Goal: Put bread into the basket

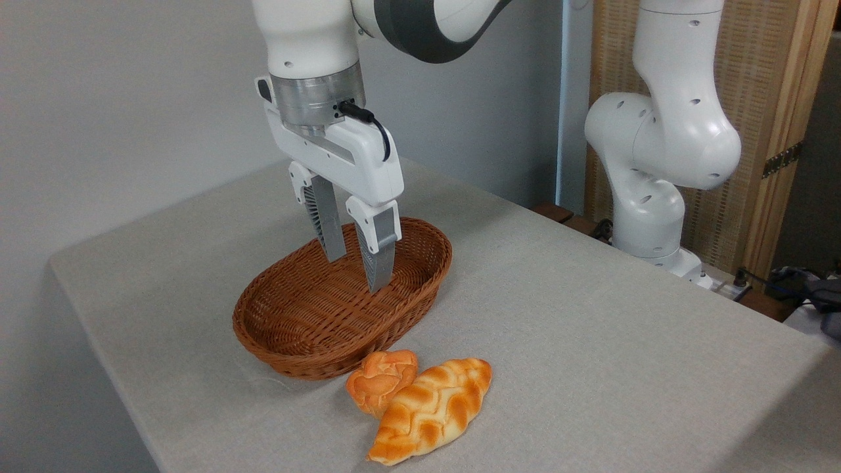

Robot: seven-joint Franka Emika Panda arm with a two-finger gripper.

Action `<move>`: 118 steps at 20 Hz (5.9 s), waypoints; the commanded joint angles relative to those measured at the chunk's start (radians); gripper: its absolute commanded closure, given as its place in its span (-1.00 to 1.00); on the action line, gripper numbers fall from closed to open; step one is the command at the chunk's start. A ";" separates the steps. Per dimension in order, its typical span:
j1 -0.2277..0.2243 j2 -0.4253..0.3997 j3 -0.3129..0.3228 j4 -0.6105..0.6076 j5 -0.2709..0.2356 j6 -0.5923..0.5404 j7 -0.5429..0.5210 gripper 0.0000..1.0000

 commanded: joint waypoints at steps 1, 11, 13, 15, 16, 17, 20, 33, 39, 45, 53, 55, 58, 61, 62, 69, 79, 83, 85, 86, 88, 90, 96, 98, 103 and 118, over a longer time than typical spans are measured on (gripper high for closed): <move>0.002 -0.009 0.005 0.011 -0.017 -0.033 0.007 -1.00; 0.002 -0.009 0.007 0.013 -0.017 -0.031 0.007 -1.00; 0.002 -0.009 0.007 0.013 -0.017 -0.031 0.007 -1.00; 0.002 -0.009 0.007 0.013 -0.016 -0.033 0.007 -1.00; 0.002 -0.009 0.007 0.013 -0.016 -0.033 0.007 -1.00; 0.002 -0.009 0.007 0.013 -0.016 -0.033 0.007 -1.00; 0.002 -0.009 0.007 0.013 -0.016 -0.033 0.007 -1.00; 0.008 -0.044 0.043 -0.035 -0.005 -0.019 0.114 -1.00; 0.008 -0.072 0.108 -0.078 0.001 -0.013 0.225 -1.00; 0.008 -0.090 0.163 -0.157 0.021 0.085 0.297 -1.00; 0.009 -0.087 0.220 -0.271 0.073 0.231 0.385 -1.00; 0.009 -0.084 0.225 -0.283 0.073 0.261 0.398 -1.00; 0.009 -0.076 0.240 -0.308 0.081 0.306 0.417 -1.00; 0.009 -0.070 0.240 -0.328 0.091 0.340 0.421 -1.00; 0.009 -0.066 0.240 -0.328 0.091 0.350 0.421 -1.00; 0.009 -0.036 0.241 -0.345 0.093 0.384 0.421 -1.00; 0.011 0.008 0.241 -0.345 0.095 0.407 0.447 -1.00; 0.011 0.028 0.241 -0.345 0.099 0.407 0.447 -1.00; 0.011 0.033 0.241 -0.345 0.101 0.407 0.449 -0.96; 0.011 0.033 0.241 -0.343 0.101 0.407 0.451 -0.86; 0.011 0.033 0.241 -0.343 0.101 0.407 0.454 -0.54; 0.011 0.033 0.241 -0.342 0.099 0.407 0.472 -0.06; 0.009 0.033 0.241 -0.339 0.099 0.406 0.472 0.02; 0.009 0.033 0.241 -0.339 0.099 0.406 0.472 0.02; 0.009 0.025 0.241 -0.339 0.099 0.403 0.472 0.23; 0.011 0.014 0.243 -0.332 0.099 0.397 0.478 0.34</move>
